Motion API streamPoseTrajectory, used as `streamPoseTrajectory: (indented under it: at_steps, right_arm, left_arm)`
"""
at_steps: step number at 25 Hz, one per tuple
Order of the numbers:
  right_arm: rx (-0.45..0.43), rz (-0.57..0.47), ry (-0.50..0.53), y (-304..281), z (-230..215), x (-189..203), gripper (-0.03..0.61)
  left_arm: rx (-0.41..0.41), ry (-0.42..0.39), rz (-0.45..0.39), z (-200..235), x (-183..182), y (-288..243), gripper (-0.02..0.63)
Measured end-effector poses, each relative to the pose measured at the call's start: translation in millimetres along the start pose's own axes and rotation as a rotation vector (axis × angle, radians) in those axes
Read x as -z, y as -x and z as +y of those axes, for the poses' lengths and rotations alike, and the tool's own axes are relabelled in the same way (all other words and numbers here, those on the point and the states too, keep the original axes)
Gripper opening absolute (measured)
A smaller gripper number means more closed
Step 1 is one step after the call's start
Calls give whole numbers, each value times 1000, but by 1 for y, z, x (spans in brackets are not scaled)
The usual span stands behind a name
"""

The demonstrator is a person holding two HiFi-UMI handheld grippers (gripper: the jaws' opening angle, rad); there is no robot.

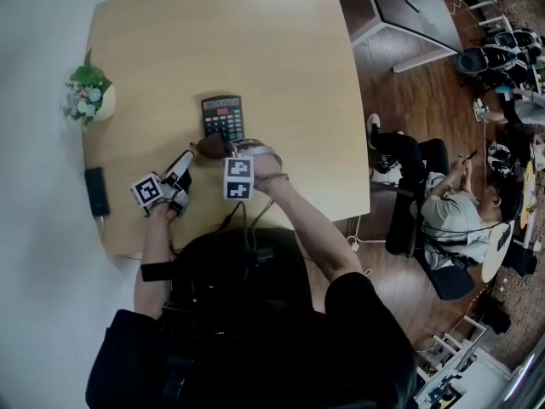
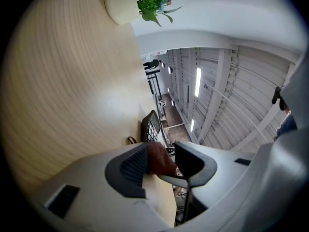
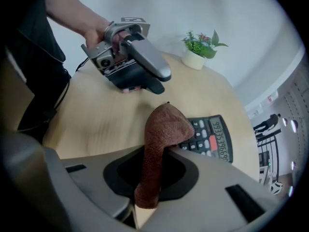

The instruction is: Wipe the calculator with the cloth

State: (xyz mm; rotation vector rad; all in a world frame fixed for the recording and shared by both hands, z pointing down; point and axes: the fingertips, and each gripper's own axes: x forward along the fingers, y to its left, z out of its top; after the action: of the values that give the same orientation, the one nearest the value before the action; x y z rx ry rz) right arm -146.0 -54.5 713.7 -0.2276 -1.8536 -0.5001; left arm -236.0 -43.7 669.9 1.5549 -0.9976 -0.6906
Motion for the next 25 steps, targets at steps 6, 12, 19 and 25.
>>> streamPoseTrajectory:
  at_steps: [6, 12, 19, 25]
  right_arm:
    - [-78, -29, -75, 12, 25, 19, 57]
    - [56, -184, -309, 43, -60, 6, 57]
    - [310, -2, -199, 29, -144, 40, 57]
    - [190, 15, -122, 8, -101, 46, 57]
  left_arm:
    - [-8, -25, 21, 1, 1, -2, 166]
    - [-16, -19, 27, 1, 3, -2, 166]
    - [-22, -16, 25, 0, 4, -4, 166]
    - [-15, -25, 28, 0, 3, -4, 165]
